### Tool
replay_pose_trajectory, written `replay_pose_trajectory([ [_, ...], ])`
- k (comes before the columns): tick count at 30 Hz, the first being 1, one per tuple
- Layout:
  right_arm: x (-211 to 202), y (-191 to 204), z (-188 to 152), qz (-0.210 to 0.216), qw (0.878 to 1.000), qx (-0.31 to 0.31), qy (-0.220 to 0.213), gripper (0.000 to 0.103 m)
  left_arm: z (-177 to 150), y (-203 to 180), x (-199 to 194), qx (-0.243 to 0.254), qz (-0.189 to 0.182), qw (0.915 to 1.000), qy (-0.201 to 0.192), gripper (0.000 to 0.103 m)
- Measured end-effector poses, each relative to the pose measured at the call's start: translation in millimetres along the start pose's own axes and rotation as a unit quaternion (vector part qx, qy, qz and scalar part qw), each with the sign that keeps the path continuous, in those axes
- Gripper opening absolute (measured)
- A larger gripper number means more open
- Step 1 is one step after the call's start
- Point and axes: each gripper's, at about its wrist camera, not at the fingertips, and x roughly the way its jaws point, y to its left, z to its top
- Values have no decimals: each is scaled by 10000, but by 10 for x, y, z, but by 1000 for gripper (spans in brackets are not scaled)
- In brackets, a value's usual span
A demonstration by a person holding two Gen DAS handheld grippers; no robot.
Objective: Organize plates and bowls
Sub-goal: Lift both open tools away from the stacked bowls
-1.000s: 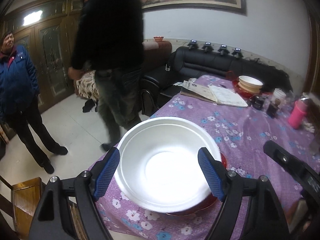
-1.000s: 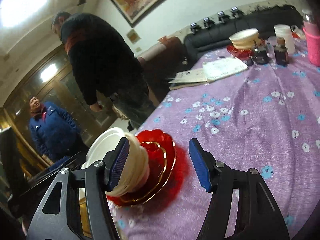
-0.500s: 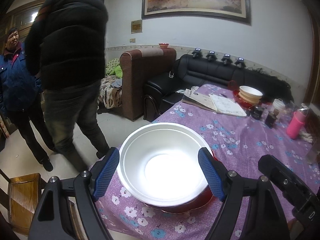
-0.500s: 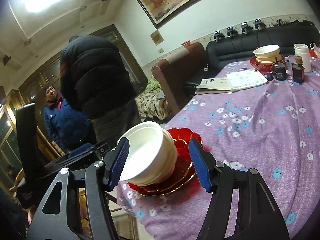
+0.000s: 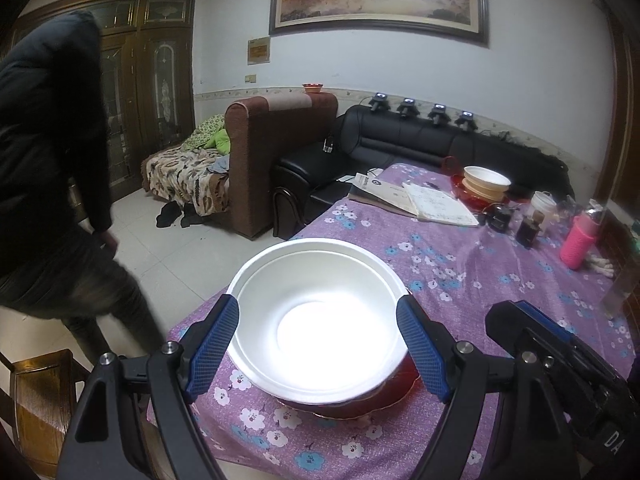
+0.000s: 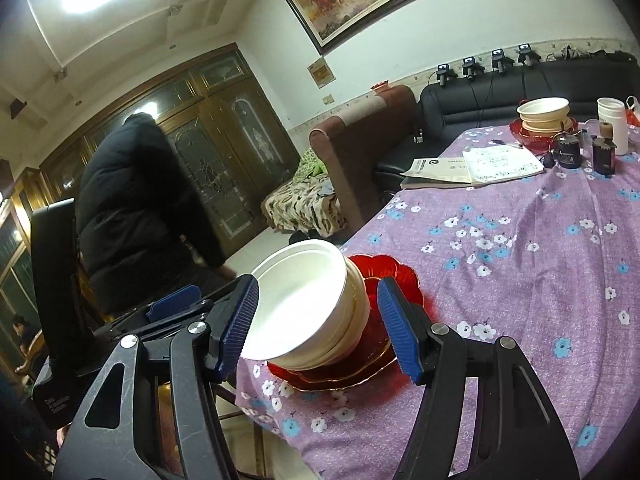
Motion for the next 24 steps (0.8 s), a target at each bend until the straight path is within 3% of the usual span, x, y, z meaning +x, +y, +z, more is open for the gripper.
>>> replay_pose_trajectory([
  [8,-63,-4,4,-21,10000,59,-74,63,-28,-44,-9,46,-146,9999,56,83],
  [15,-68,3,10,41,9999,125,-83,63,-39,68,40,-245,-128,9996,113,93],
  [17,-63,8,4,51,9999,141,-77,63,-44,131,37,-391,-44,9992,9,103],
  [24,10,42,-13,107,9998,166,4,63,-25,124,-51,-290,241,9985,-408,103],
])
